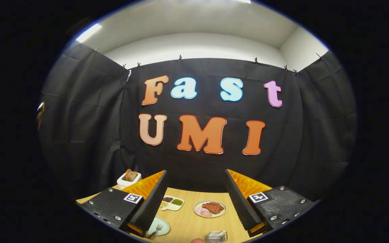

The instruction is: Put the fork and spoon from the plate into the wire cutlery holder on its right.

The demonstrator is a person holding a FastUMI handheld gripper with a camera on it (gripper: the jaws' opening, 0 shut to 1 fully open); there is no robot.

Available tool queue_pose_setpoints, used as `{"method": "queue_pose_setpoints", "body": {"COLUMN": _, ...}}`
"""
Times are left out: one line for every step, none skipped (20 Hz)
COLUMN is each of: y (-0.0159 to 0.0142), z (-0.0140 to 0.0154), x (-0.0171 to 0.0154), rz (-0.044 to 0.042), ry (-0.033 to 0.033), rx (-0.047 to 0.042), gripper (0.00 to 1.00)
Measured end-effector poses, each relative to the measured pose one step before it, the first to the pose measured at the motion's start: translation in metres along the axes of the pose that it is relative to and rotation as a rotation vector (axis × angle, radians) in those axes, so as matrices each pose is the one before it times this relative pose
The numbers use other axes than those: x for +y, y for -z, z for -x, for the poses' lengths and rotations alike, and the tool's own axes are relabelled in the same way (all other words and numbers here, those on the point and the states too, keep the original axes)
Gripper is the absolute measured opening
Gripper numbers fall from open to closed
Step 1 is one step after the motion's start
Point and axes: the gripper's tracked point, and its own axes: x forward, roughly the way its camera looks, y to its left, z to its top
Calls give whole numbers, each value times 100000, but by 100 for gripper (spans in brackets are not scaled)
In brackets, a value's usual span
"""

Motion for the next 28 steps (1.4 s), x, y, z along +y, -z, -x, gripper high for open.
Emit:
{"method": "queue_pose_setpoints", "body": {"y": 344, "z": -168, "x": 564, "rz": -251, "ry": -891, "rx": 921, "gripper": 99}}
{"method": "queue_pose_setpoints", "body": {"y": 338, "z": -125, "x": 589, "rz": -131, "ry": -1008, "rx": 1178, "gripper": 98}}
{"method": "queue_pose_setpoints", "body": {"y": 480, "z": -124, "x": 514, "rz": -32, "ry": -852, "rx": 1456, "gripper": 99}}
{"method": "queue_pose_setpoints", "body": {"y": 482, "z": -232, "x": 687, "rz": -100, "ry": -1077, "rx": 1493, "gripper": 99}}
{"method": "queue_pose_setpoints", "body": {"y": 491, "z": -117, "x": 723, "rz": -280, "ry": -1205, "rx": 1650, "gripper": 98}}
{"method": "queue_pose_setpoints", "body": {"y": 641, "z": -166, "x": 802, "rz": -536, "ry": -1390, "rx": 1959, "gripper": 99}}
{"method": "queue_pose_setpoints", "body": {"y": 767, "z": -311, "x": 848, "rz": -644, "ry": -1724, "rx": 2645, "gripper": 99}}
{"method": "queue_pose_setpoints", "body": {"y": 736, "z": -364, "x": 977, "rz": -592, "ry": -1794, "rx": 2593, "gripper": 99}}
{"method": "queue_pose_setpoints", "body": {"y": 925, "z": -328, "x": 991, "rz": -517, "ry": -2465, "rx": 3355, "gripper": 99}}
{"method": "queue_pose_setpoints", "body": {"y": 944, "z": -328, "x": 1101, "rz": -406, "ry": -2726, "rx": 3410, "gripper": 99}}
{"method": "queue_pose_setpoints", "body": {"y": 947, "z": -463, "x": 735, "rz": -265, "ry": -1577, "rx": 3437, "gripper": 99}}
{"method": "queue_pose_setpoints", "body": {"y": 895, "z": -419, "x": 737, "rz": -174, "ry": -1809, "rx": 3782, "gripper": 99}}
{"method": "queue_pose_setpoints", "body": {"y": 1060, "z": -495, "x": 664, "rz": -276, "ry": -1532, "rx": 4039, "gripper": 99}}
{"method": "queue_pose_setpoints", "body": {"y": 1030, "z": -483, "x": 770, "rz": -526, "ry": -1855, "rx": 3743, "gripper": 99}}
{"method": "queue_pose_setpoints", "body": {"y": 1044, "z": -629, "x": 523, "rz": -517, "ry": -1198, "rx": 4423, "gripper": 99}}
{"method": "queue_pose_setpoints", "body": {"y": 1190, "z": -681, "x": 587, "rz": -511, "ry": -1642, "rx": 4515, "gripper": 99}}
{"method": "queue_pose_setpoints", "body": {"y": 1157, "z": -705, "x": 292, "rz": -634, "ry": -474, "rx": 5355, "gripper": 99}}
{"method": "queue_pose_setpoints", "body": {"y": 1405, "z": -807, "x": 399, "rz": -752, "ry": -1494, "rx": 5248, "gripper": 99}}
{"method": "queue_pose_setpoints", "body": {"y": 1309, "z": -872, "x": 270, "rz": -880, "ry": -626, "rx": 5740, "gripper": 99}}
{"method": "queue_pose_setpoints", "body": {"y": 1408, "z": -809, "x": 439, "rz": -384, "ry": -1158, "rx": 5978, "gripper": 99}}
{"method": "queue_pose_setpoints", "body": {"y": 1448, "z": -1006, "x": 198, "rz": -243, "ry": -141, "rx": 6329, "gripper": 99}}
{"method": "queue_pose_setpoints", "body": {"y": 1482, "z": -1051, "x": -10, "rz": 304, "ry": -404, "rx": 5709, "gripper": 99}}
{"method": "queue_pose_setpoints", "body": {"y": 1159, "z": -1266, "x": 89, "rz": 576, "ry": 313, "rx": 5623, "gripper": 98}}
{"method": "queue_pose_setpoints", "body": {"y": 1404, "z": -1293, "x": 94, "rz": 1202, "ry": 659, "rx": 5720, "gripper": 97}}
{"method": "queue_pose_setpoints", "body": {"y": 1117, "z": -967, "x": -118, "rz": 1226, "ry": 967, "rx": 6519, "gripper": 97}}
{"method": "queue_pose_setpoints", "body": {"y": 1473, "z": -1243, "x": -22, "rz": 940, "ry": 188, "rx": 6661, "gripper": 95}}
{"method": "queue_pose_setpoints", "body": {"y": 1118, "z": -1295, "x": 267, "rz": -422, "ry": -628, "rx": 5939, "gripper": 93}}
{"method": "queue_pose_setpoints", "body": {"y": 1127, "z": -1354, "x": 328, "rz": -551, "ry": -803, "rx": 5476, "gripper": 90}}
